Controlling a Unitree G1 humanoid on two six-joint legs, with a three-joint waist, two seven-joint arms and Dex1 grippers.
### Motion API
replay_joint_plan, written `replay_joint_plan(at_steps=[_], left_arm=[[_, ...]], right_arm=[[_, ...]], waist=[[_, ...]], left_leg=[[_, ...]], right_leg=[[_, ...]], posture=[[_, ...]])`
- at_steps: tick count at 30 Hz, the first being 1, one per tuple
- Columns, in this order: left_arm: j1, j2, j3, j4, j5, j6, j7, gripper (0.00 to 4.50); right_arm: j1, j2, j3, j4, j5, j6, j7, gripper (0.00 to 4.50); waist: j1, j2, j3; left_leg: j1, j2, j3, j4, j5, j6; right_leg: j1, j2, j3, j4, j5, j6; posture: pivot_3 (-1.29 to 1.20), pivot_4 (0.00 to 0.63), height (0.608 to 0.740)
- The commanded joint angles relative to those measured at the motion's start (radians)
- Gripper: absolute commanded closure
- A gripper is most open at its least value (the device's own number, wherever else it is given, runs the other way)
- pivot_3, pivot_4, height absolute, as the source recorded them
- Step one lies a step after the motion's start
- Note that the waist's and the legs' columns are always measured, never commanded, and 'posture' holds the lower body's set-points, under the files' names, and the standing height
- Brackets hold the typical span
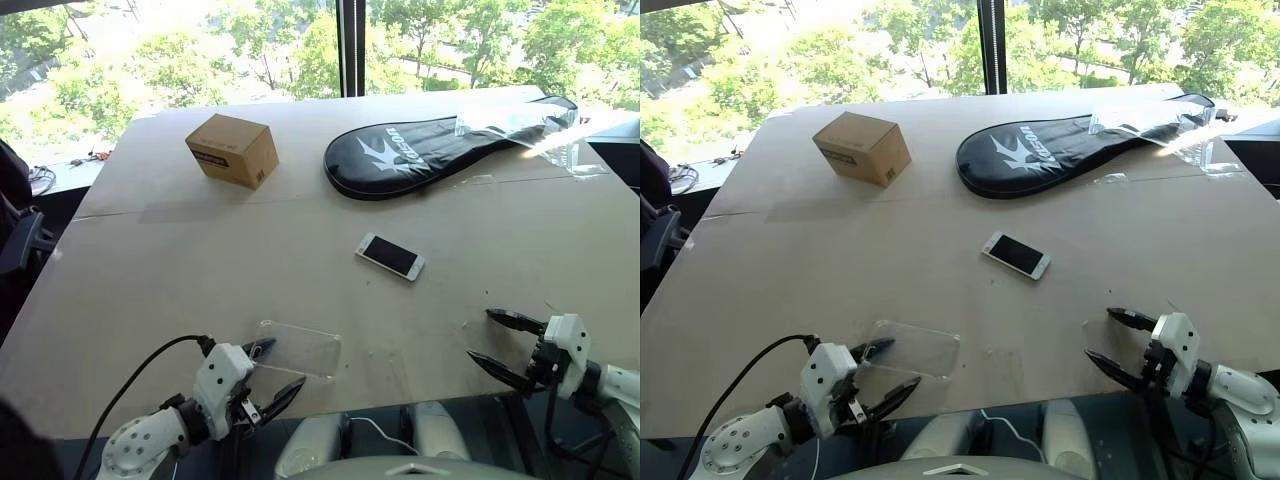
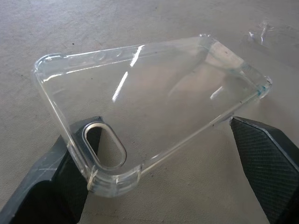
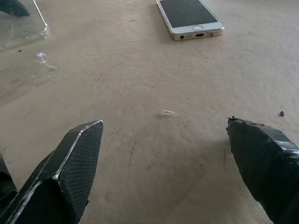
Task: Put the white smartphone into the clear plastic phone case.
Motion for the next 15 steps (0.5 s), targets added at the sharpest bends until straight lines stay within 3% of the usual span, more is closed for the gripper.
replay_joint_plan(at_steps=[1,15], left_arm=[[0.01,-0.004,-0.004,-0.002,0.011,-0.038,-0.002,0.05],[-0.008,0.011,-0.001,0.05,0.021,-0.088,-0.025,0.05]], right_arm=[[-0.006,-0.005,-0.008,-0.021,0.012,-0.006,0.004,0.0],[-0.038,0.001,0.008,-0.026,0.007,-0.002,-0.014,0.0]], waist=[[0.0,0.0,0.0],[0.001,-0.003,0.005]], left_leg=[[0.0,0.0,0.0,0.0,0.0,0.0],[-0.001,0.0,-0.001,-0.004,0.0,0.0]], right_leg=[[0.0,0.0,0.0,0.0,0.0,0.0],[0.0,0.0,-0.001,-0.005,0.0,0.0]], posture=[[0.0,0.15,0.74],[0.0,0.15,0.74]])
